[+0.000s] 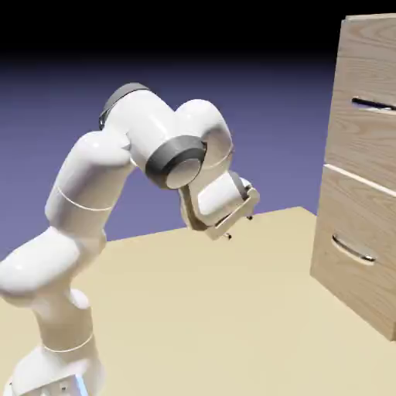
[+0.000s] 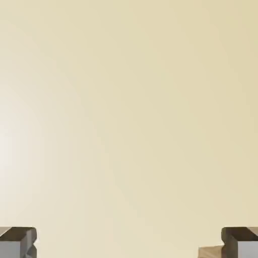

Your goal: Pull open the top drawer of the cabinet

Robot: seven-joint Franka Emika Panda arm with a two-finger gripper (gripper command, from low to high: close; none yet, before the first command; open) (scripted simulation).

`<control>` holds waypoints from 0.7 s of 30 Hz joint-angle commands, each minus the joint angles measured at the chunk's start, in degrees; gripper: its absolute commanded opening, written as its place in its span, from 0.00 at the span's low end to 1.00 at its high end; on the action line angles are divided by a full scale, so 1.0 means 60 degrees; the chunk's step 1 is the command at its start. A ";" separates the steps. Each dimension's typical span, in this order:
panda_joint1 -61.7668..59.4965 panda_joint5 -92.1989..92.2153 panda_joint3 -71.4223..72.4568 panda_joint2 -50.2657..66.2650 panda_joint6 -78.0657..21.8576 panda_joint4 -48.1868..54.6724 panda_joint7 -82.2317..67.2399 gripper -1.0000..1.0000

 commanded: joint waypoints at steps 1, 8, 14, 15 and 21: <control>-0.0226 -0.0416 0.0321 0.0313 -0.0096 0.0155 -0.0053 0.50; -0.1803 -0.3323 0.2568 0.2498 -0.0770 0.1241 -0.0424 0.50; -0.3154 -0.5815 0.4494 0.4370 -0.1347 0.2172 -0.0741 0.50; -0.3379 -0.6230 0.4815 0.4683 -0.1443 0.2327 -0.0794 0.50; -0.4440 -0.8185 0.6325 0.6152 -0.1896 0.3057 -0.1044 0.50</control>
